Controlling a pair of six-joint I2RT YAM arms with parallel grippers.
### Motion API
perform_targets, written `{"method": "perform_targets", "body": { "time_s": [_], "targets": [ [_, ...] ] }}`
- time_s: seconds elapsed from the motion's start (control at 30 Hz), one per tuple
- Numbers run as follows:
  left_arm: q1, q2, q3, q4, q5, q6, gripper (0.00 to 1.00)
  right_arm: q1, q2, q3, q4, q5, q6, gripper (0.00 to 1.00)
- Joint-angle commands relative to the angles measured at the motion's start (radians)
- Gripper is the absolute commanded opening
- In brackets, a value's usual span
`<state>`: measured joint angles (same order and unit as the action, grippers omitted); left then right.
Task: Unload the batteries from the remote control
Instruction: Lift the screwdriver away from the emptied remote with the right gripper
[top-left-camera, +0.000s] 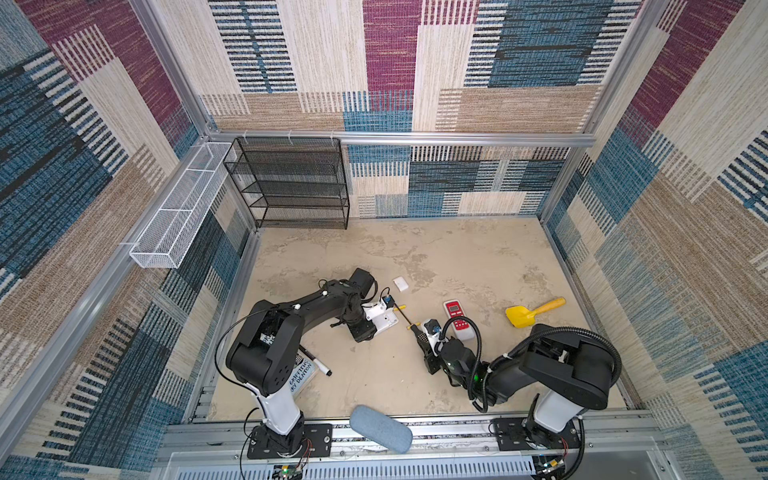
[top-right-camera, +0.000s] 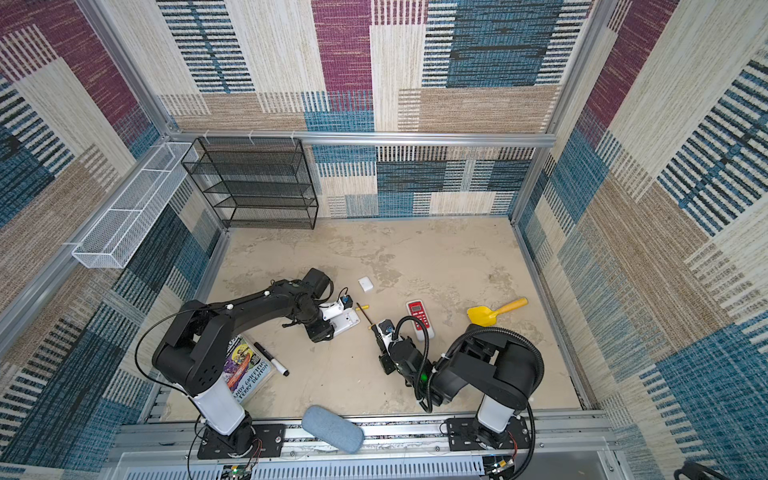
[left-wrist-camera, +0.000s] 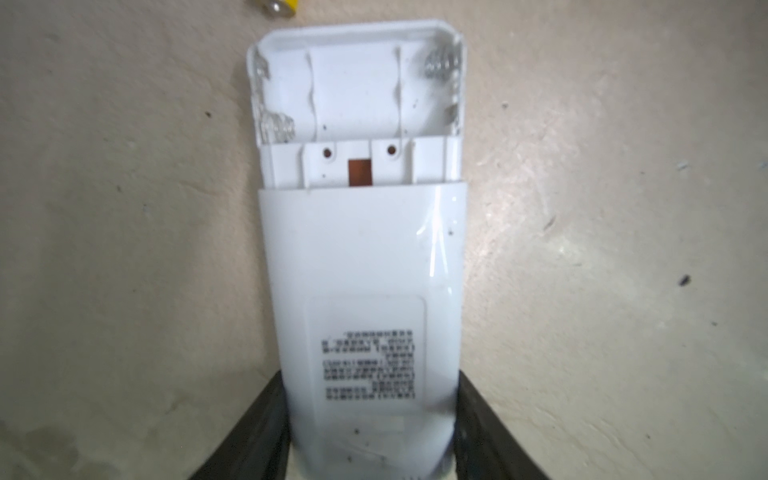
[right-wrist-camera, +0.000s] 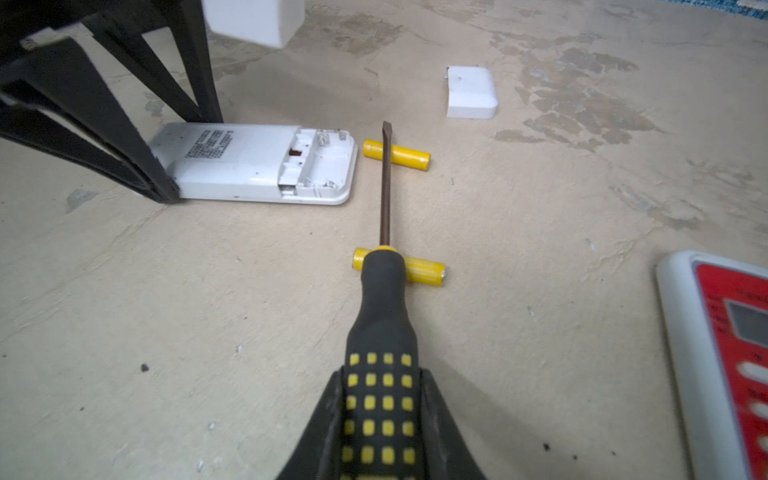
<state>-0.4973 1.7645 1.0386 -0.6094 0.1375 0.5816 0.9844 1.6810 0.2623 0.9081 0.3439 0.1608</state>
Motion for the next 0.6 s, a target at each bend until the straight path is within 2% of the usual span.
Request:
{"method": "perform_targets", "body": {
  "time_s": [0.0,0.27,0.57],
  "targets": [
    [0.004,0.018,-0.015,-0.1,0.008,-0.004,0.56,-0.003,0.005,0.0,0.021,-0.006,0.011,0.0],
    [0.006,0.006,-0.015,-0.089,-0.024,-0.018,0.59,-0.004,-0.006,0.003,0.018,-0.008,0.003,0.0],
    [0.018,-0.001,-0.006,-0.076,-0.11,-0.06,0.61,-0.009,-0.075,0.017,-0.031,0.001,0.008,0.0]
  ]
}}
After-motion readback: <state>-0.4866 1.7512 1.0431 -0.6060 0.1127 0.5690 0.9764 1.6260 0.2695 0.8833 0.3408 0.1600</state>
